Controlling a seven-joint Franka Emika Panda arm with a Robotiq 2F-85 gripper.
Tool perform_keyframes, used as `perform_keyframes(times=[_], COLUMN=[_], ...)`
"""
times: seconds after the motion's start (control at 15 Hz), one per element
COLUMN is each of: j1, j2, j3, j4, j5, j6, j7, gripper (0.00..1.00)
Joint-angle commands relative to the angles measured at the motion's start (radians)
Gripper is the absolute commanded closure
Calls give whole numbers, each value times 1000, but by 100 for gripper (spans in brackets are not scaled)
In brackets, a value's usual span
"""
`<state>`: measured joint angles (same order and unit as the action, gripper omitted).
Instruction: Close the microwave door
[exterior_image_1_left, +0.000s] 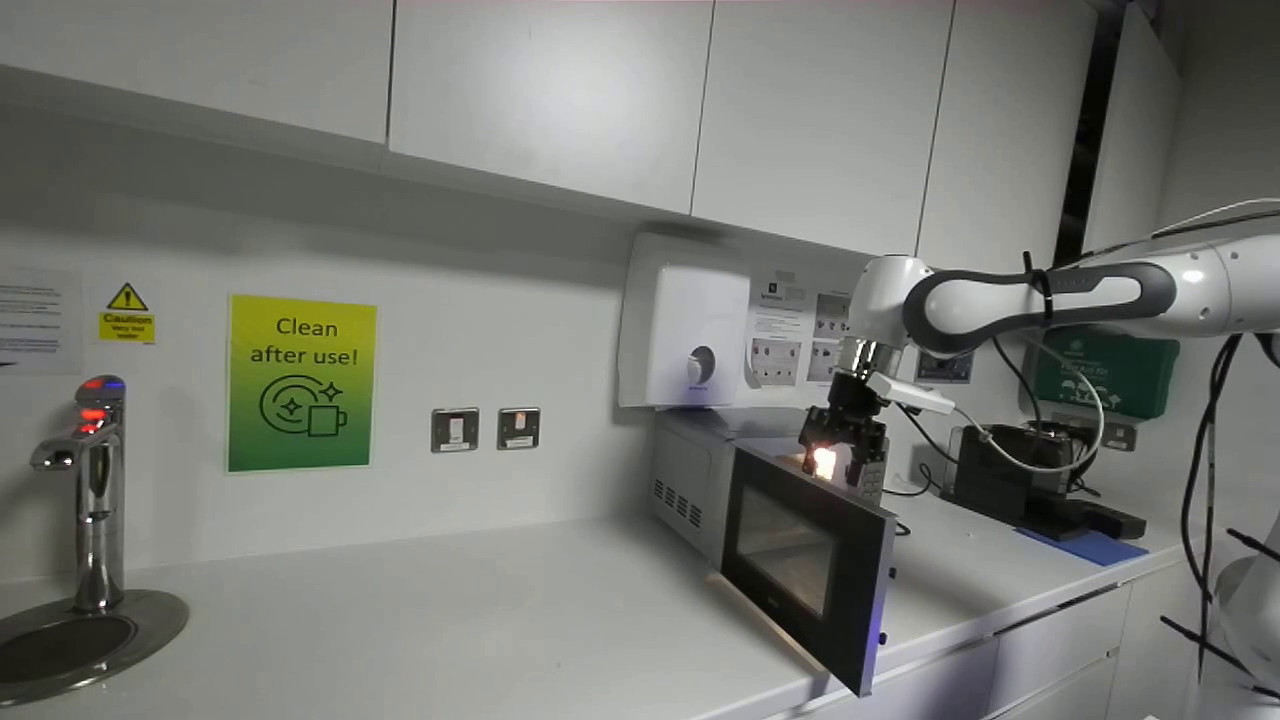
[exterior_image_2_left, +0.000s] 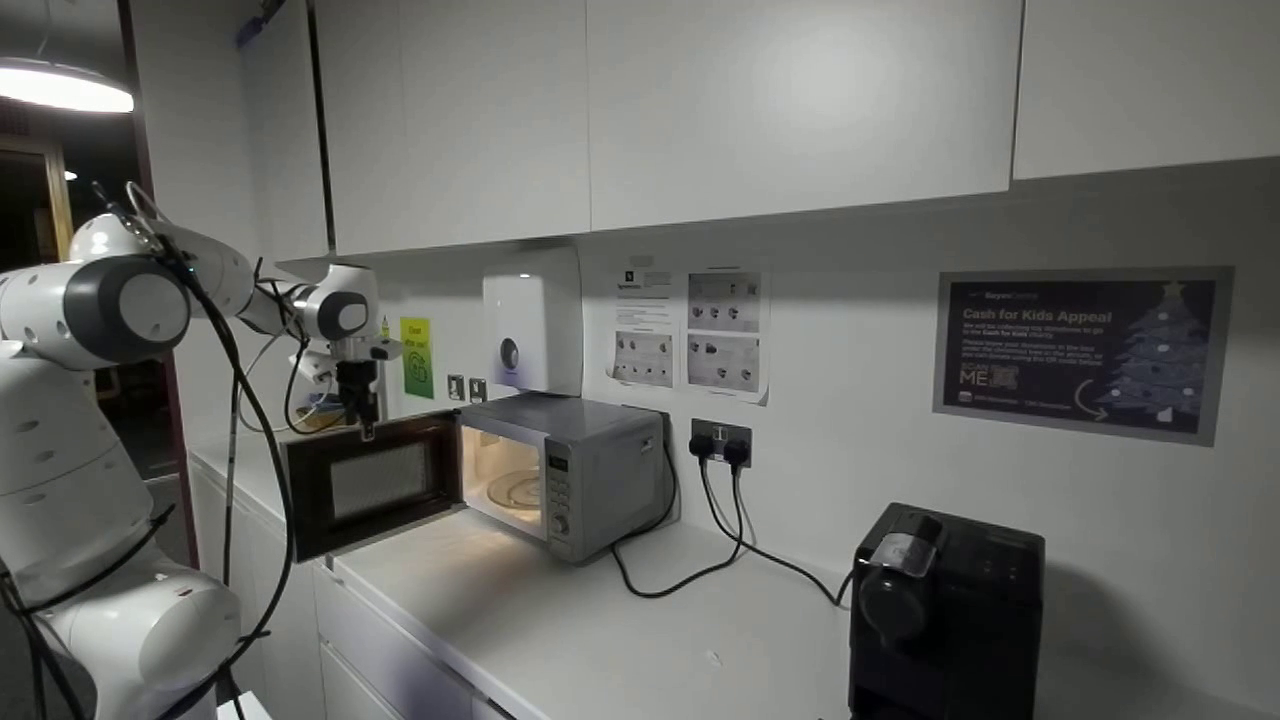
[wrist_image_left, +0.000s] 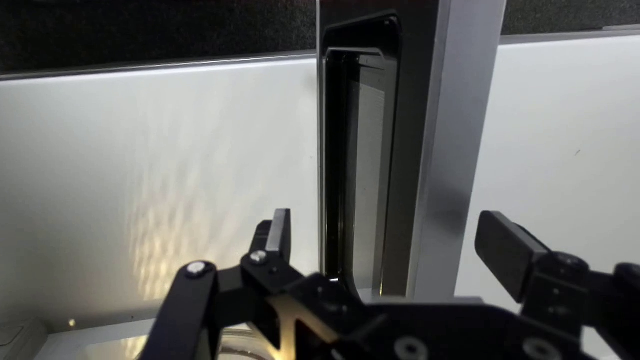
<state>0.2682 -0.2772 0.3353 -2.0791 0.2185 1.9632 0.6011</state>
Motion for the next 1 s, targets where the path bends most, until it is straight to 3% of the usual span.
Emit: perform_keyframes(times=[0.0, 0.93], j1=[-2, -1], j2=[-12, 54], j3=[-5, 10], j4=[-22, 25], j5=[29, 11], j6=[36, 21], j7=[-47, -37], gripper=[0, 0])
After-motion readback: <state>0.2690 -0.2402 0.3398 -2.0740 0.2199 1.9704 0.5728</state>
